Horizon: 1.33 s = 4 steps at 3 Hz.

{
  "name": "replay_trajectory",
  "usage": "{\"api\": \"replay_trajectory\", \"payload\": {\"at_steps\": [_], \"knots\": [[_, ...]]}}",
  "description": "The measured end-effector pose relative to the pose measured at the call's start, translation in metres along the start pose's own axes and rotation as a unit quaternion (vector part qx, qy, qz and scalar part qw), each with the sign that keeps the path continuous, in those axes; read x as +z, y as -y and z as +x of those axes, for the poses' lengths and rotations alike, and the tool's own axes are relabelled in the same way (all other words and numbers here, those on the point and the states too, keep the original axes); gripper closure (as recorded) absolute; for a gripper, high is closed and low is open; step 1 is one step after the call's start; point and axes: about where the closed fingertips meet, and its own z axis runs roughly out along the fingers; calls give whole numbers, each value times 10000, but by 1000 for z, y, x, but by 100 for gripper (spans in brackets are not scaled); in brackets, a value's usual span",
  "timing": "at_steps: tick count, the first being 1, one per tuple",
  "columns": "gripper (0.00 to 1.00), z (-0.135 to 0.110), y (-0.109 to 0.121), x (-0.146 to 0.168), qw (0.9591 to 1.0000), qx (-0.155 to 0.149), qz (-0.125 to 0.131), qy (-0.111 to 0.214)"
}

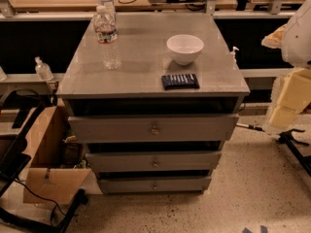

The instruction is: Open bottom drawer

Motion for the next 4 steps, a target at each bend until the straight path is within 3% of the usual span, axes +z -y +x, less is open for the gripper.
{"api": "replay_trajectory", "payload": {"at_steps": [1, 2, 3, 4], "knots": [[0, 0, 0, 0, 10000, 0, 0, 0], [0, 1, 0, 0, 9997, -130, 220, -54], [0, 8, -10, 9, 9953, -393, 799, -380], [0, 19, -16, 36, 9897, -530, 1215, -532]]}}
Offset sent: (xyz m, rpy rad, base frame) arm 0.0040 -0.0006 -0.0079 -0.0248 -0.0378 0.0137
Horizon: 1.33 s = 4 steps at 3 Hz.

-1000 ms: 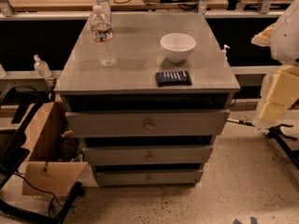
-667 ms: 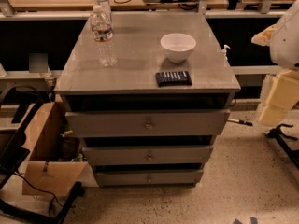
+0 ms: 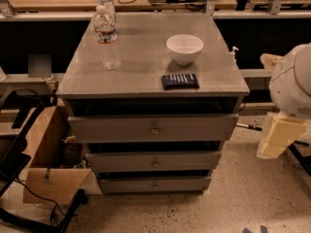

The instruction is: Open bottom drawer

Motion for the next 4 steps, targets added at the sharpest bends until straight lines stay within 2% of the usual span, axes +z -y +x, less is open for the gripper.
{"api": "replay_trajectory", "payload": {"at_steps": [1, 2, 3, 4], "knots": [[0, 8, -2, 31, 9993, 122, 344, 50], [0, 18, -20, 83, 9970, 689, 320, 120], [0, 14, -26, 91, 9972, 680, 300, 82], [0, 11, -48, 135, 9963, 840, 115, 119]]}}
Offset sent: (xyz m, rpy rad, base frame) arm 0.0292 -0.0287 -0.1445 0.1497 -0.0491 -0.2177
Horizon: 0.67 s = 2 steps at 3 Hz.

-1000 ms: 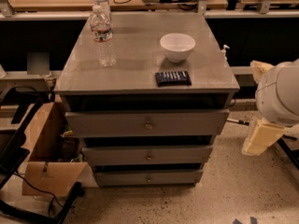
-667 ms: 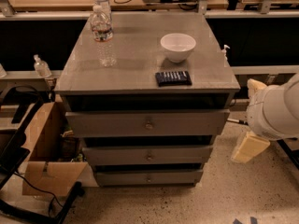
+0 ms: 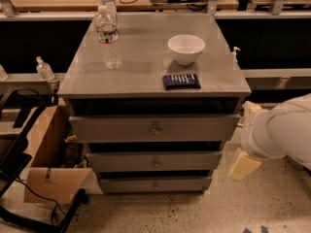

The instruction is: Open bottom drawer

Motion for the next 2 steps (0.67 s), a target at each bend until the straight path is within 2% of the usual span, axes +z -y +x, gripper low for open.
{"api": "replay_trajectory", "payload": {"at_steps": [1, 2], "knots": [[0, 14, -27, 56, 9995, 231, -158, 137], [0, 26, -60, 134, 9980, 339, -283, 443]]}}
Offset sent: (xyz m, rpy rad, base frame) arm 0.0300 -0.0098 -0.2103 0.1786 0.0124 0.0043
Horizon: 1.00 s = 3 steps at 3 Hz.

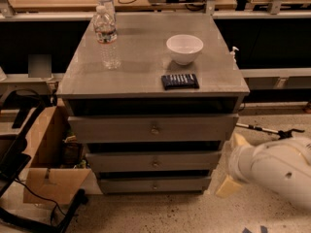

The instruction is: Open bottom drawer

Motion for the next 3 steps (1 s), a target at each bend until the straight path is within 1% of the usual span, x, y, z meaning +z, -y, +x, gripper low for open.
{"api": "replay_trajectory", "payload": {"at_steps": [1, 2, 3], "knots": [[0, 6, -23, 57, 9995, 84, -126, 259], [0, 17, -62, 127, 9964, 319, -712, 331], [0, 19, -67, 130, 9960, 333, -762, 325]]}}
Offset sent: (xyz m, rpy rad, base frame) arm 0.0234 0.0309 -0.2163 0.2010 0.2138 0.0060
